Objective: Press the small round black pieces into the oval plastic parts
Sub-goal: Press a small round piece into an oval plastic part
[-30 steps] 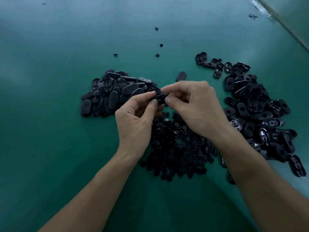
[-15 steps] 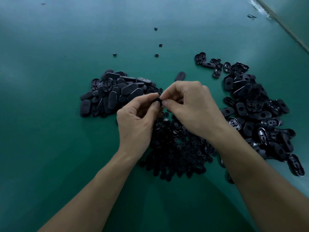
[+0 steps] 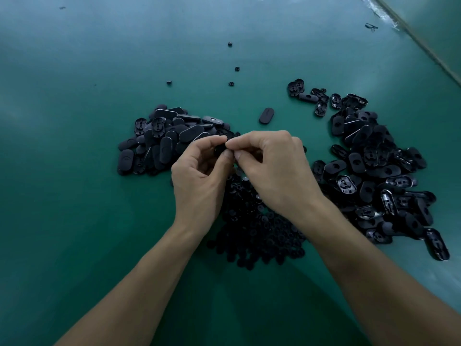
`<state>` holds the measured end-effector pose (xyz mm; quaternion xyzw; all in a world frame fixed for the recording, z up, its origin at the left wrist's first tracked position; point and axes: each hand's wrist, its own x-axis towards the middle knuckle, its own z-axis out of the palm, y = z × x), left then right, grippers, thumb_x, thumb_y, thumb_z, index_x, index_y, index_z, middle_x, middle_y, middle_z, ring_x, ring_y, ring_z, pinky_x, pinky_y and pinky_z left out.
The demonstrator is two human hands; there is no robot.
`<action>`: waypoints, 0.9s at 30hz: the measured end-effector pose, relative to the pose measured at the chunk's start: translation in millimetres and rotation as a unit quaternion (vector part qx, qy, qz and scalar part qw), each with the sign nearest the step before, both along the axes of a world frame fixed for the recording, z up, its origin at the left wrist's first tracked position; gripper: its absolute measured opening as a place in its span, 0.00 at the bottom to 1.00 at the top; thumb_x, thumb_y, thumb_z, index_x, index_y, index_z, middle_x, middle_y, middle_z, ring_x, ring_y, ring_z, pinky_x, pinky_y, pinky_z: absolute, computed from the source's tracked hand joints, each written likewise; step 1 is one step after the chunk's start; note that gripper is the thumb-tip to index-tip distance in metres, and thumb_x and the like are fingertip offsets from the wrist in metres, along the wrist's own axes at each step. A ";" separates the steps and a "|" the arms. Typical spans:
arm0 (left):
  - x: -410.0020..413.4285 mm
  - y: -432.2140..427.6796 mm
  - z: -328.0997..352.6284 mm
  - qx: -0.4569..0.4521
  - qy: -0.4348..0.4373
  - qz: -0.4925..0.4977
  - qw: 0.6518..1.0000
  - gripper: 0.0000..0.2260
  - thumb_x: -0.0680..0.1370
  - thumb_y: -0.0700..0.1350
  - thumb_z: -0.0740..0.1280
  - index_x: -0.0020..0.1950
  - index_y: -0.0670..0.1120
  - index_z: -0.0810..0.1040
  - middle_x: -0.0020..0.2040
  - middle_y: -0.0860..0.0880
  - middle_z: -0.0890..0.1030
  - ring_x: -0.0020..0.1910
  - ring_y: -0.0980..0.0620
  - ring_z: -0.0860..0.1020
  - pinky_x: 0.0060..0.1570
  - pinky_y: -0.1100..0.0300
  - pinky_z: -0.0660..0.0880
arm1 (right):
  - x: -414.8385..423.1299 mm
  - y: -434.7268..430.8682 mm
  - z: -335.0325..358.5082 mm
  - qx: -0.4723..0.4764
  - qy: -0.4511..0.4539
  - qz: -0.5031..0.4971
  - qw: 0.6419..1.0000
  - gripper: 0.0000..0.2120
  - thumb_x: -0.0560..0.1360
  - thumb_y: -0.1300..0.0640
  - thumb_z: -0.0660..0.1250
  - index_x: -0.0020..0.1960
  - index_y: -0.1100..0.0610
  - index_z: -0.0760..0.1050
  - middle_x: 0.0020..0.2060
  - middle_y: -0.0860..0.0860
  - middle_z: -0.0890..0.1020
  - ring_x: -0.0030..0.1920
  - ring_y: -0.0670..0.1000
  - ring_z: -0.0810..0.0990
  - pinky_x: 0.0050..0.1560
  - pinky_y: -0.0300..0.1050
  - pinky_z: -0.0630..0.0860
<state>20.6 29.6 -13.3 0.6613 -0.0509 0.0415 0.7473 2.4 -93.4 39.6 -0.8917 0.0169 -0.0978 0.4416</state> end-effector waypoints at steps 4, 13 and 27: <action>0.5 0.9 0.1 -0.018 0.005 0.007 1.000 0.08 0.79 0.36 0.71 0.52 0.47 0.80 0.45 0.50 0.85 0.43 0.54 0.83 0.46 0.61 0.80 | -0.7 0.9 -0.5 0.043 0.019 -0.002 0.999 0.10 0.77 0.62 0.70 0.55 0.54 0.85 0.44 0.45 0.86 0.44 0.34 0.82 0.42 0.22 0.72; 0.7 -1.5 -0.9 -0.033 0.021 -0.010 0.999 0.09 0.78 0.34 0.72 0.52 0.48 0.80 0.42 0.50 0.85 0.41 0.55 0.82 0.43 0.62 0.79 | 6.5 -12.3 -2.2 0.009 0.043 0.025 0.999 0.13 0.79 0.59 0.69 0.61 0.48 0.80 0.51 0.46 0.80 0.46 0.38 0.79 0.48 0.25 0.71; 2.5 -1.3 -3.1 -0.055 0.031 0.001 0.998 0.10 0.75 0.33 0.74 0.50 0.47 0.82 0.42 0.51 0.86 0.42 0.54 0.84 0.46 0.62 0.80 | 16.4 -32.1 -7.2 0.066 0.057 0.086 0.993 0.06 0.76 0.61 0.73 0.50 0.51 0.83 0.41 0.45 0.86 0.43 0.42 0.85 0.49 0.38 0.81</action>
